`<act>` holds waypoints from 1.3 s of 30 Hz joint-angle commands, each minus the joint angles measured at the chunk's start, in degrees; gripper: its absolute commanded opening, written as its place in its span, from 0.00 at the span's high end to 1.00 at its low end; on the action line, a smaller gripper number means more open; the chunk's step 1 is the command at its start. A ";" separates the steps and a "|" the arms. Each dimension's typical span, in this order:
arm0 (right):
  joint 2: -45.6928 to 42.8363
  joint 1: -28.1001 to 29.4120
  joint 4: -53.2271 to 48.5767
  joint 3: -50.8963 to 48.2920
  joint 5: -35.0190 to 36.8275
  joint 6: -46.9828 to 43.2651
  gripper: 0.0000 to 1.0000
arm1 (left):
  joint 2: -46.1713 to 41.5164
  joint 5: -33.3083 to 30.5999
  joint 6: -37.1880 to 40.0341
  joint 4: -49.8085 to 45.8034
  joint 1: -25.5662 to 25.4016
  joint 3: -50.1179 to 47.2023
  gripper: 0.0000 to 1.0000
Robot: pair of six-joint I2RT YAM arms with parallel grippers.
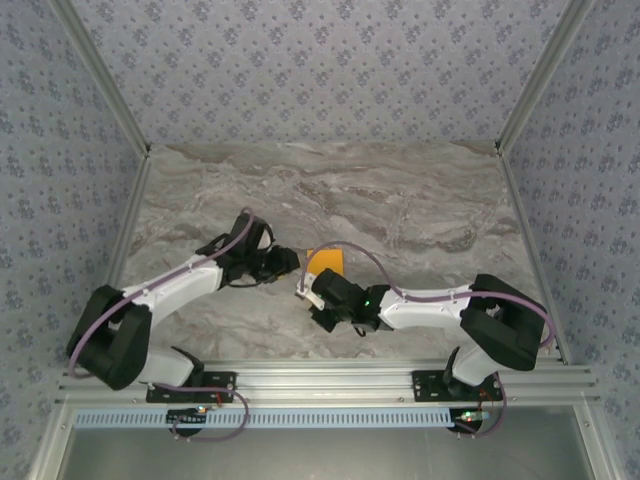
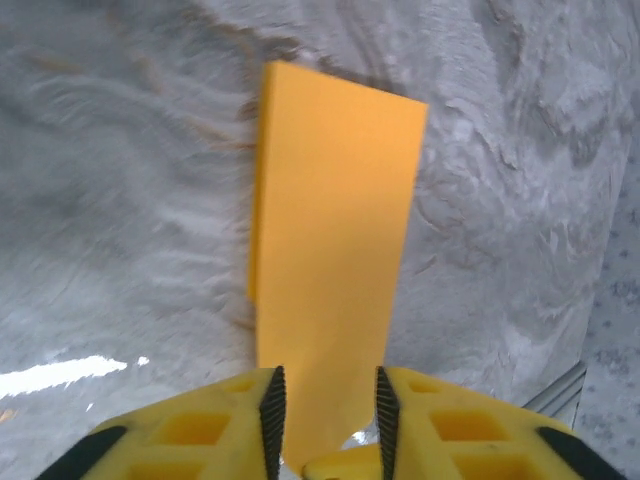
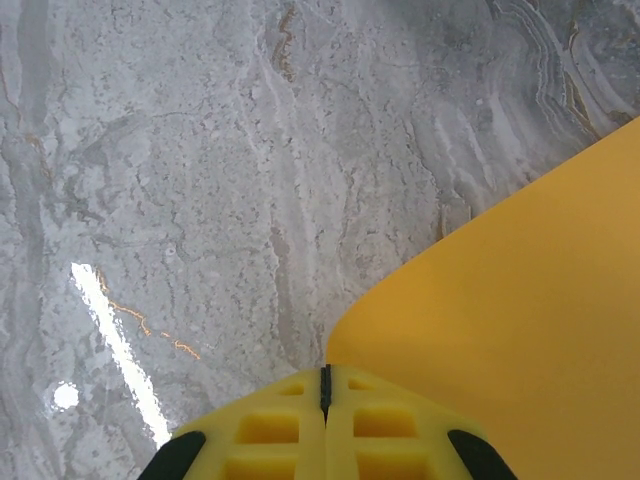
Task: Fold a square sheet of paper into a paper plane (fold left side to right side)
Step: Third fold the triangle at the center of the table.
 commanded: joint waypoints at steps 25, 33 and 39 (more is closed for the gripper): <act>-0.83 -10.81 -2.18 0.19 -19.09 9.46 1.00 | 35.78 8.22 9.65 -2.68 -4.32 24.89 0.85; 1.35 -17.61 -5.93 1.60 -23.34 14.07 1.00 | 37.18 7.61 10.00 -2.98 -4.31 24.27 0.86; 4.43 -20.64 -9.04 3.86 -23.37 15.85 1.00 | 37.11 7.40 10.11 -3.34 -4.29 24.27 0.87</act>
